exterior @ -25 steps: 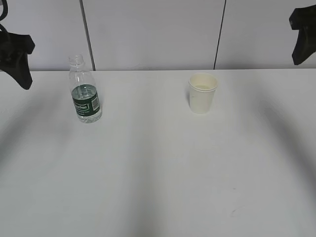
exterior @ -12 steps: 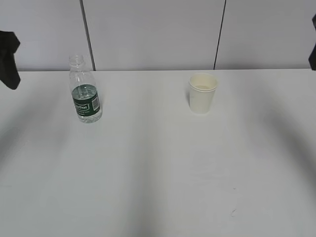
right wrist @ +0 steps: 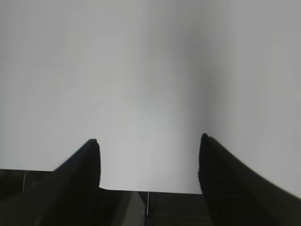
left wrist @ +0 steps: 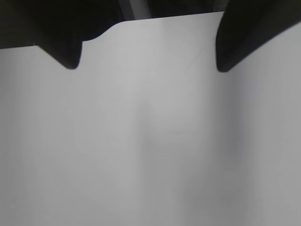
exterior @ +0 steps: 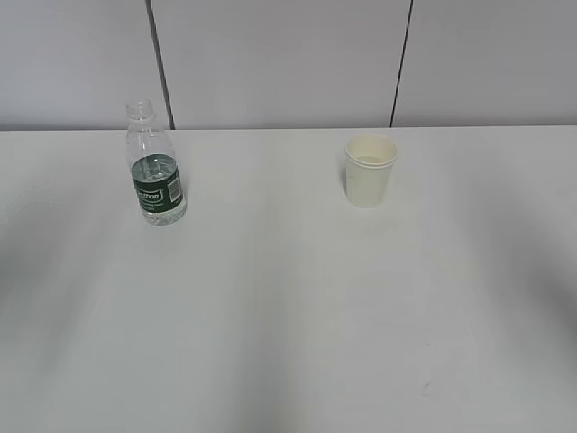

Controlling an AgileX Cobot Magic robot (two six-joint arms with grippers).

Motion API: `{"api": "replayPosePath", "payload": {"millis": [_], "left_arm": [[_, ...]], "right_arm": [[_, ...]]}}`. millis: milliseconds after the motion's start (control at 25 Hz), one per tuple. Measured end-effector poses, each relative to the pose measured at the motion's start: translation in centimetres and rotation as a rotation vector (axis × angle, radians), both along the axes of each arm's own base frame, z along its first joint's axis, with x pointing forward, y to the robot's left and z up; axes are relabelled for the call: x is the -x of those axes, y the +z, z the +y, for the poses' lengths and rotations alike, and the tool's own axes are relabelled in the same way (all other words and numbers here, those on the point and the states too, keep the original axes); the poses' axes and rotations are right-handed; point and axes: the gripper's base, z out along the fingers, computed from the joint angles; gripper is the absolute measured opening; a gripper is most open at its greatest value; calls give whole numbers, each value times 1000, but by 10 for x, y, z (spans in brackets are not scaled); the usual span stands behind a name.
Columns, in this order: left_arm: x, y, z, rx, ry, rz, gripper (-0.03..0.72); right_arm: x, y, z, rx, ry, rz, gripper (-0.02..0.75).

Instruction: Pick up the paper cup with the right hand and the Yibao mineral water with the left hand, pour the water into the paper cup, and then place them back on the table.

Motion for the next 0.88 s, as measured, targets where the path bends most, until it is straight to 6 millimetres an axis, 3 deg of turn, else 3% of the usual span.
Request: {"api": "replayPosePath", "payload": {"millis": [360,680,880], "left_arm": [[71,7,12,24,0,-150,532],[134,-16,23,43,1,-260,532],[166,-31,28,57,-1,-353,532]], "right_arm": [[66,-18,-7,1,18,-80,512],[116,-46,-12,10,48,-165,512],[135,-58,-14,38,101,-215,512]]}}
